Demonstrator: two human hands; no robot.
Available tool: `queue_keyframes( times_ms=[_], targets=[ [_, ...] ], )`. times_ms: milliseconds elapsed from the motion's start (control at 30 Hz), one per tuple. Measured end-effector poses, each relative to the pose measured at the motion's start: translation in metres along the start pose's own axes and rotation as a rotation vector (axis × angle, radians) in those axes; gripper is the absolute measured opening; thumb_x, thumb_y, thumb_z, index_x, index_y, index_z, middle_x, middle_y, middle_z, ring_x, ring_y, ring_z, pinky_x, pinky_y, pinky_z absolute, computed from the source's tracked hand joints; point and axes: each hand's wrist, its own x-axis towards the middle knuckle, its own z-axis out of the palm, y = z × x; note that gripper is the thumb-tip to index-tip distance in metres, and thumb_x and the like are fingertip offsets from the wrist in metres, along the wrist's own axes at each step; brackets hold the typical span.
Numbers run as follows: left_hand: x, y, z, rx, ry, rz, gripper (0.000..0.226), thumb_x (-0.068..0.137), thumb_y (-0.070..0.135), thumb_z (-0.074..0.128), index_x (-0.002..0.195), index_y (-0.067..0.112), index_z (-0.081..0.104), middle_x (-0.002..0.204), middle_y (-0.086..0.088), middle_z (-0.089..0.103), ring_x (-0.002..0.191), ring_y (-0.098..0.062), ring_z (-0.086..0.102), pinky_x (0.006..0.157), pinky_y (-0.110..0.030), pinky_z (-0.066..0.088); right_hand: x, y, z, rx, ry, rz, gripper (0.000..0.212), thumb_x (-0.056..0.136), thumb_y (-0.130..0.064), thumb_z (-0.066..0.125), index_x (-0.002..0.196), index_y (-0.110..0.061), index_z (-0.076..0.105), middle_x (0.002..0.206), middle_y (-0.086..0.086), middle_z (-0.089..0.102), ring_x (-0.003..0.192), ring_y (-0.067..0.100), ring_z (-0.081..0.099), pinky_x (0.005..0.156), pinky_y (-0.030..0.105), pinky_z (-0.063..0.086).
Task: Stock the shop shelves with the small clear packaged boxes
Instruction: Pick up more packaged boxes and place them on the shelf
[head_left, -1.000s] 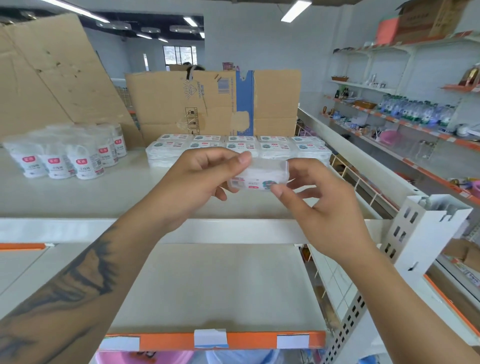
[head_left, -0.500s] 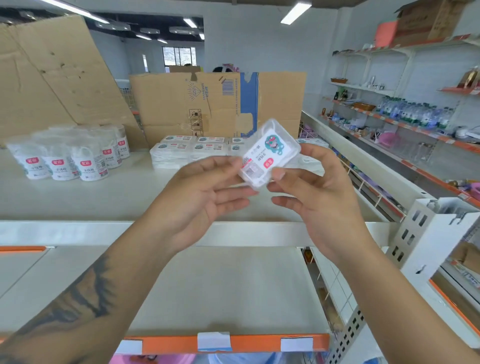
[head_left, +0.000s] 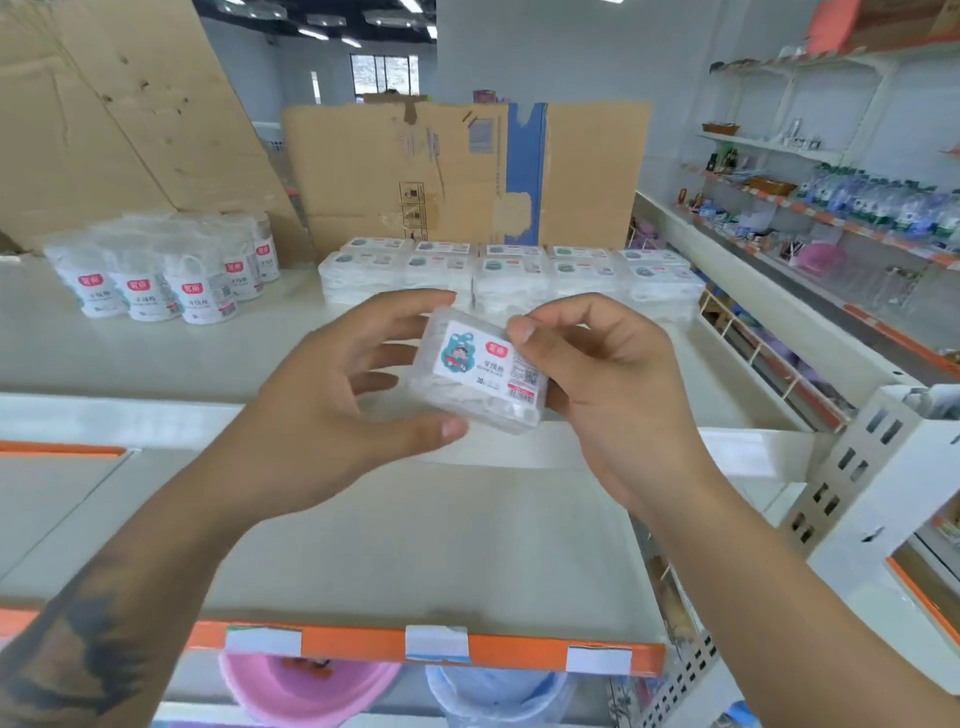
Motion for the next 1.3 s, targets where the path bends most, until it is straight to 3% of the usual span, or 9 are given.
queue_keyframes(
  times_ms=[200, 333, 433, 567, 667, 800, 967, 1100, 1300],
  targets=[
    [-0.026, -0.005, -0.007, 0.119, 0.11, 0.009, 0.073, 0.063, 0.048, 0.087, 0.13, 0.037, 0.061, 0.123, 0.023, 0.07, 0.119, -0.005, 0.065, 0.109, -0.047, 0.047, -0.004, 0.007, 0.012, -0.225, -0.156, -0.109, 0.011, 0.088, -0.02, 0.08, 0.085, -0.016, 0.07, 0.083, -0.002, 0.074, 0.076, 0.013, 0.071, 0.069, 0.041, 0.059],
    [-0.032, -0.009, -0.026, 0.174, 0.149, -0.02, 0.075, 0.063, 0.038, 0.097, 0.129, 0.03, 0.064, 0.117, 0.026, 0.071, 0.116, 0.004, 0.064, 0.105, -0.022, 0.048, -0.009, 0.006, 0.013, -0.648, -0.406, -0.276, 0.041, 0.078, -0.033, 0.088, 0.115, -0.034, 0.07, 0.113, -0.017, 0.069, 0.108, 0.004, 0.063, 0.088, 0.014, 0.046],
    [-0.03, -0.013, -0.041, 0.197, 0.128, -0.012, 0.066, 0.065, 0.037, 0.087, 0.127, 0.032, 0.064, 0.116, 0.028, 0.071, 0.117, 0.006, 0.063, 0.101, -0.009, 0.042, -0.003, 0.0, 0.024, -0.817, -0.423, -0.301, 0.049, 0.076, -0.044, 0.086, 0.121, -0.04, 0.068, 0.115, -0.023, 0.068, 0.108, -0.001, 0.059, 0.084, 0.008, 0.041],
    [-0.028, -0.027, -0.071, 0.344, 0.134, -0.073, 0.079, 0.068, 0.06, 0.08, 0.14, 0.05, 0.05, 0.129, 0.027, 0.064, 0.128, 0.007, 0.053, 0.106, -0.023, 0.042, 0.016, -0.004, 0.058, -0.898, -0.493, -0.24, 0.045, 0.079, -0.044, 0.084, 0.12, -0.041, 0.065, 0.113, -0.021, 0.068, 0.102, -0.001, 0.06, 0.084, 0.016, 0.048],
    [-0.033, -0.043, -0.098, 0.655, 0.093, -0.212, 0.087, 0.08, 0.077, 0.065, 0.154, 0.052, 0.028, 0.151, 0.019, 0.049, 0.139, -0.012, 0.047, 0.109, -0.033, 0.039, 0.045, 0.003, 0.086, -0.971, -0.482, -0.178, 0.042, 0.082, -0.044, 0.081, 0.119, -0.041, 0.062, 0.117, -0.013, 0.066, 0.1, 0.005, 0.06, 0.087, 0.027, 0.051],
    [-0.051, -0.084, -0.116, 0.897, 0.183, -0.139, 0.075, 0.091, 0.079, 0.034, 0.145, 0.033, 0.055, 0.148, 0.006, 0.057, 0.137, -0.02, 0.052, 0.115, -0.042, 0.032, 0.08, 0.023, 0.117, -1.122, -0.469, -0.12, 0.04, 0.086, -0.041, 0.079, 0.122, -0.034, 0.065, 0.126, -0.009, 0.062, 0.104, 0.01, 0.057, 0.082, 0.022, 0.04],
    [-0.058, -0.118, -0.114, 0.914, 0.313, 0.127, 0.053, 0.099, 0.063, 0.043, 0.123, 0.025, 0.071, 0.13, 0.002, 0.069, 0.123, -0.026, 0.061, 0.108, -0.047, 0.037, 0.09, 0.045, 0.138, -1.233, -0.377, -0.145, 0.032, 0.091, -0.036, 0.073, 0.122, -0.029, 0.07, 0.121, 0.0, 0.062, 0.106, 0.018, 0.057, 0.092, 0.025, 0.042],
    [-0.057, -0.127, -0.111, 0.893, 0.374, 0.203, 0.051, 0.099, 0.061, 0.047, 0.119, 0.022, 0.072, 0.129, 0.001, 0.069, 0.13, -0.03, 0.057, 0.109, -0.054, 0.038, 0.095, 0.053, 0.144, -1.343, -0.287, -0.129, 0.036, 0.095, -0.034, 0.067, 0.132, -0.033, 0.065, 0.126, 0.003, 0.057, 0.115, 0.022, 0.056, 0.101, 0.034, 0.045],
    [-0.057, -0.135, -0.112, 0.859, 0.401, 0.262, 0.049, 0.099, 0.06, 0.051, 0.117, 0.02, 0.073, 0.128, 0.001, 0.069, 0.132, -0.03, 0.056, 0.113, -0.052, 0.034, 0.084, 0.064, 0.149, -1.403, -0.165, -0.15, 0.037, 0.097, -0.033, 0.063, 0.134, -0.036, 0.062, 0.134, -0.001, 0.057, 0.118, 0.023, 0.058, 0.099, 0.046, 0.05]
  ],
)
